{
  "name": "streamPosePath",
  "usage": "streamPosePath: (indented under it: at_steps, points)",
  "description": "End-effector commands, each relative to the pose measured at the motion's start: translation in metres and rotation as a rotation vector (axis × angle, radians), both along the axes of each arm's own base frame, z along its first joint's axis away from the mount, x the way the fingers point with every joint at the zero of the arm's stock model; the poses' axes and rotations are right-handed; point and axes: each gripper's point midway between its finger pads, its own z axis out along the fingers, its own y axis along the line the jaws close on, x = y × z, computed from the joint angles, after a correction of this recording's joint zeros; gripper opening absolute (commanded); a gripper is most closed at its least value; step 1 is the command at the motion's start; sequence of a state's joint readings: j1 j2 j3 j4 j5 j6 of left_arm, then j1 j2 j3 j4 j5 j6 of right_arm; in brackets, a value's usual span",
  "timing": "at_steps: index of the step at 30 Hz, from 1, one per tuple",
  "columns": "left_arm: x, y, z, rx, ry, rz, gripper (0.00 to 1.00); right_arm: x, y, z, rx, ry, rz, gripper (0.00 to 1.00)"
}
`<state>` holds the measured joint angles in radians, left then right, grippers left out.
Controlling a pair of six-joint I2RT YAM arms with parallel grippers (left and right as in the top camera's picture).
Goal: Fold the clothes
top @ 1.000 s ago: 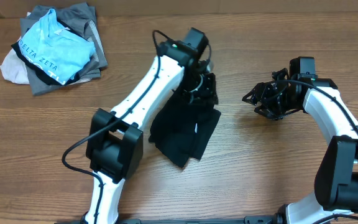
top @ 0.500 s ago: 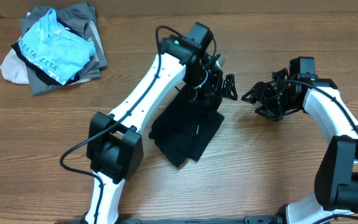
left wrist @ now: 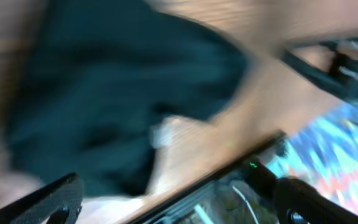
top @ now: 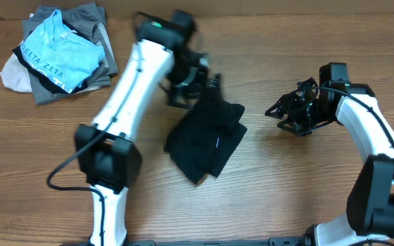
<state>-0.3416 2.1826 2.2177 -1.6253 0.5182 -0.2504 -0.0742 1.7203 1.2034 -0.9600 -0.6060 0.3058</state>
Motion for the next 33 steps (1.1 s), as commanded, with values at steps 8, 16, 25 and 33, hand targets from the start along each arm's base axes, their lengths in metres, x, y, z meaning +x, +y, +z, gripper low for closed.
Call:
streamPosePath:
  at_steps: [8,16,25,33]
  points:
    - [0.013,0.110,-0.035,0.288,0.040,0.121,1.00,0.001,0.079,0.059,0.016,-0.130,0.113,0.66]
    - [0.003,0.117,-0.053,0.331,0.091,0.109,1.00,-0.007,0.099,0.033,-0.076,-0.061,0.083,0.65]
    - [0.003,0.117,-0.056,0.330,0.090,0.109,1.00,-0.005,0.104,-0.005,-0.092,0.041,0.082,0.54]
    - [0.002,0.117,-0.055,0.331,0.093,0.108,1.00,-0.003,0.082,-0.033,-0.241,0.079,0.050,0.08]
